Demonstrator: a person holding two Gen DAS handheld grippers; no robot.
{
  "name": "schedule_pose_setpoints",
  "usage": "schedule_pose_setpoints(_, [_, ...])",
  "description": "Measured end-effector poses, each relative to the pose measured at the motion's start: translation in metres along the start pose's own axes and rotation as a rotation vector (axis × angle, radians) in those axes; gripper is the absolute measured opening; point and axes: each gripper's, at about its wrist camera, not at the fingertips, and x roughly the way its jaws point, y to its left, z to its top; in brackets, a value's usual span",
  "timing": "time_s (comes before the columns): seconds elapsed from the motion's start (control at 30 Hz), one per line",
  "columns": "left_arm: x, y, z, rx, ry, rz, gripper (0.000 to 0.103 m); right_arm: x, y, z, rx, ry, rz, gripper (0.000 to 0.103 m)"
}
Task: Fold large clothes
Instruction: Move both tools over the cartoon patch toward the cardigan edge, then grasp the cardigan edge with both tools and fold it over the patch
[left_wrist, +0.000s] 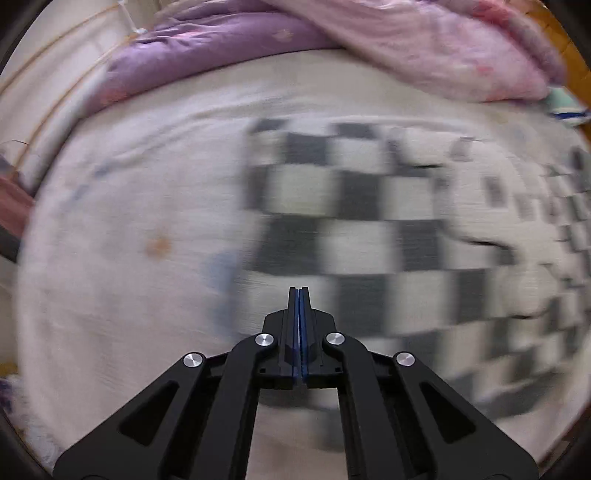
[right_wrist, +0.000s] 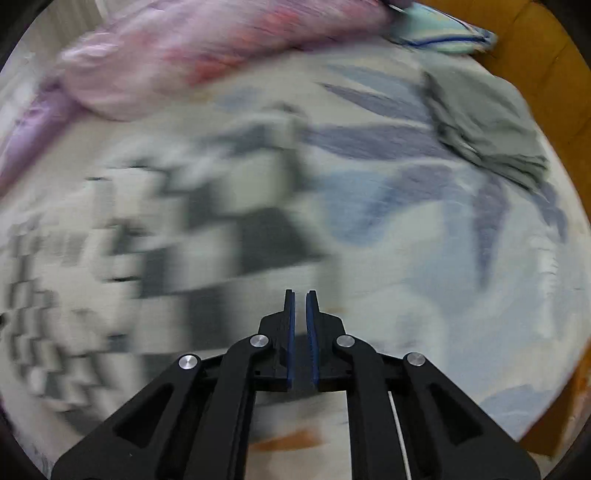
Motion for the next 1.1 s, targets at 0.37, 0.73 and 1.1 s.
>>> schedule_pose_setpoints(0.37, [0.009, -0.020, -0.089, -0.178, 0.282, -0.088, 0.005, 0.028, 0.066, -0.120, 0.133, 0.454, 0.126, 0.017])
schedule_pose_setpoints(0.73, [0.029, -0.001, -0.109, -0.822, 0.552, -0.334, 0.070, 0.007, 0.041, -0.111, 0.524, 0.559, 0.267, 0.067])
schedule_pose_setpoints(1.1, [-0.001, -0.012, -0.058, -0.750, 0.366, -0.394, 0.014, 0.018, 0.044, -0.085, 0.667, 0.596, 0.278, 0.068])
